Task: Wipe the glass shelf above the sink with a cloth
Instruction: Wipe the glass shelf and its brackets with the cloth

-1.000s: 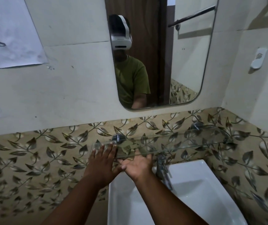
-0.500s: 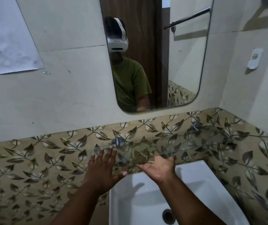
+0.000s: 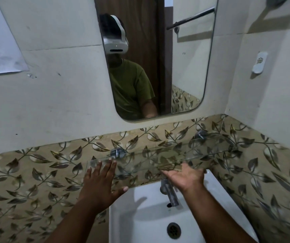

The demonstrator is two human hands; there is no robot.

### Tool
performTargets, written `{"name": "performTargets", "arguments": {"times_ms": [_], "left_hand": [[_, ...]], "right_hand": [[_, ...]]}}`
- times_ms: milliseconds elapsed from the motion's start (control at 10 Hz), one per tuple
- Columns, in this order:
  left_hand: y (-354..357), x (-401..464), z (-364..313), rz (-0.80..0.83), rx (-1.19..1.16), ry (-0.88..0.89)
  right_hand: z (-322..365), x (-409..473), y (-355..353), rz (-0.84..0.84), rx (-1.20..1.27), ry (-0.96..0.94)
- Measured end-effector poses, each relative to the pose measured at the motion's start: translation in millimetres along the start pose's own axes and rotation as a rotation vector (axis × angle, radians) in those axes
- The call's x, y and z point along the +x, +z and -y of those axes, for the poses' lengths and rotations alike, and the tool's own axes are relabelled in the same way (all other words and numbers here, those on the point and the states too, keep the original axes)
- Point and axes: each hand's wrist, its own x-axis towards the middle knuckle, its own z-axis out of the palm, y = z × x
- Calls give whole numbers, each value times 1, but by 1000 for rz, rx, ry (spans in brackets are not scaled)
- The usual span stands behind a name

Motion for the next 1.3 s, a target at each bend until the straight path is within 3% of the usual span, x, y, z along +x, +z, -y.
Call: {"name": "performTargets", "arguments": {"times_ms": [100,200,400,500,600,700,800,900,1000,1100,1200,1300], "left_hand": [[3,-1,1,-9,6,5],[7,-1,2,-14,6,6],[7,1,3,-2,34,3],[6,0,3,3,46,-5],[6,0,3,13,64,0],[5,0,3,2,61,1],[4,1,3,8,74,-4],[2,1,3,9,80,-13],[1,1,3,16,80,-13],[2,0,4,23,82,-31],[0,2,2,30,92,-27],[0,4,3,28,104,-33]], "right_hand": [[24,15,5,25,71,-89],[5,17,12,85,63,-94],[34,-4,0,12,-124,-58],[65,-7,9,-84,199,-162],[60,-3,13,174,743,-47],[48,24,2,107,80,-128],[65,5,-11,110,-52,-76],[106,-8,-9,-2,141,-174],[123,-1,2,-158,109,-272],[111,9,-1,-45,36,-246],[125,3,-16,11,34,-337],[148,-5,-14,-123,-14,-403]]}}
